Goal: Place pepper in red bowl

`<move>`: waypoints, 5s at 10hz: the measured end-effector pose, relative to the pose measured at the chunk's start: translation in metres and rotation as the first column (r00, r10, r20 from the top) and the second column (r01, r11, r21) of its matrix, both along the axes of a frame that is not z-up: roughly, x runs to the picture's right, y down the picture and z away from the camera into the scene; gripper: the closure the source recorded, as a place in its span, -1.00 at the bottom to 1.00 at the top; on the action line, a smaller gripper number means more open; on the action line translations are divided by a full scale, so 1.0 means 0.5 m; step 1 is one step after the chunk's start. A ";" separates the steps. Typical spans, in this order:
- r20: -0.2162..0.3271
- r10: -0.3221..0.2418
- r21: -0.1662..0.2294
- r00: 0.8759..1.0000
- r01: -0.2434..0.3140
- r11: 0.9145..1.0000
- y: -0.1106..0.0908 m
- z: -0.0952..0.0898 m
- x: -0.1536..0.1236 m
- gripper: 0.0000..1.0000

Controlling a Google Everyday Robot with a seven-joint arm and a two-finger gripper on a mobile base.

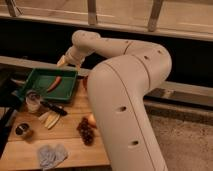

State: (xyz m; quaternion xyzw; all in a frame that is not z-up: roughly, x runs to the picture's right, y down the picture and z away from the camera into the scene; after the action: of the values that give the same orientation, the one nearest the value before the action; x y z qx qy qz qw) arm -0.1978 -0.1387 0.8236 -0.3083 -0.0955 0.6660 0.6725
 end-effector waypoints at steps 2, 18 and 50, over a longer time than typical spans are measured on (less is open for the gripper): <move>-0.002 0.004 -0.001 1.000 -0.004 1.000 0.000 0.001 0.005 -0.38; 0.205 0.020 -0.094 0.978 -0.001 0.996 0.037 0.121 -0.175 -0.38; 0.055 0.041 0.015 0.998 -0.041 0.999 0.107 0.309 -0.254 -0.38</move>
State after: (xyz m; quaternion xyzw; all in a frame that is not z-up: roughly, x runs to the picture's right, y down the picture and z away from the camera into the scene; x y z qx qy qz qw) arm -0.3249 -0.0852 0.9780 -0.3190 -0.1256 0.6701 0.6583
